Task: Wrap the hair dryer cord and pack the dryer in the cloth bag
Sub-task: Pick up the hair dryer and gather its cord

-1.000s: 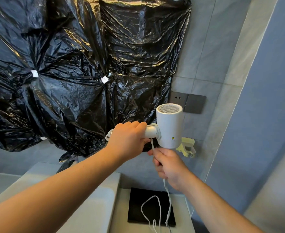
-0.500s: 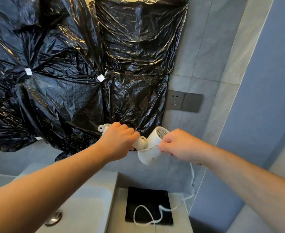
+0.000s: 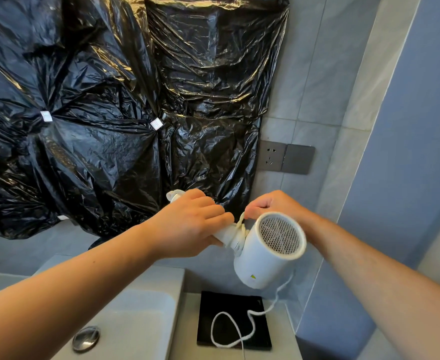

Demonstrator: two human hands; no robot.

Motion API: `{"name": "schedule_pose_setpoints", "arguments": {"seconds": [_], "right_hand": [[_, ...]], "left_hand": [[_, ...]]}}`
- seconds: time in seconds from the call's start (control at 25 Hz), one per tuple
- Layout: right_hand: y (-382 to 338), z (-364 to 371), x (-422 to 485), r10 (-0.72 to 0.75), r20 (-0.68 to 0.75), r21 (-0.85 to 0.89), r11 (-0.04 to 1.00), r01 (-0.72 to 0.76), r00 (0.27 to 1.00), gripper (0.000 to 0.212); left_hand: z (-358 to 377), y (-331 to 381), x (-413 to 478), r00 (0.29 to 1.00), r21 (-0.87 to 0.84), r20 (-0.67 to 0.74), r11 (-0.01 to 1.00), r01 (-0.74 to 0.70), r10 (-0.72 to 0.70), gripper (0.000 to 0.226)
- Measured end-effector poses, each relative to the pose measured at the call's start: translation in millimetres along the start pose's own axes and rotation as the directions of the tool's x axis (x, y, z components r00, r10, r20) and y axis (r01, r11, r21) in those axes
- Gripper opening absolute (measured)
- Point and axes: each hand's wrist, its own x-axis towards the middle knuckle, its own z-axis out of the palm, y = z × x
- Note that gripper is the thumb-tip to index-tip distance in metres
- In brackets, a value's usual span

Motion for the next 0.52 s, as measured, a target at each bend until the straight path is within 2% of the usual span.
{"name": "schedule_pose_setpoints", "arguments": {"seconds": [0.08, 0.16, 0.24, 0.36, 0.52], "right_hand": [[15, 7, -6, 0.024, -0.027, 0.273, 0.962, -0.016, 0.999, 0.009], [24, 17, -15, 0.189, -0.018, 0.598, 0.789, -0.141, 0.982, 0.011], [32, 26, -21, 0.307, 0.011, 0.765, 0.61, -0.205, 0.952, 0.031], [38, 36, -27, 0.437, -0.116, 0.869, 0.479, -0.121, 0.892, 0.044], [44, 55, -27, 0.32, -0.081, 0.902, 0.427, -0.067, 0.944, 0.028]], "left_hand": [[-2, 3, 0, 0.995, -0.052, -0.069, 0.997, 0.063, -0.067, 0.036], [0, 9, 0, 0.982, -0.107, -0.102, 0.983, 0.148, -0.158, 0.038], [4, 16, 2, 0.958, -0.185, -0.103, 0.952, 0.245, -0.267, 0.04], [10, 25, 5, 0.913, -0.314, -0.08, 0.879, 0.358, -0.401, 0.041], [20, 39, 6, 0.799, -0.407, 0.004, 0.729, 0.55, -0.601, 0.036]]}}
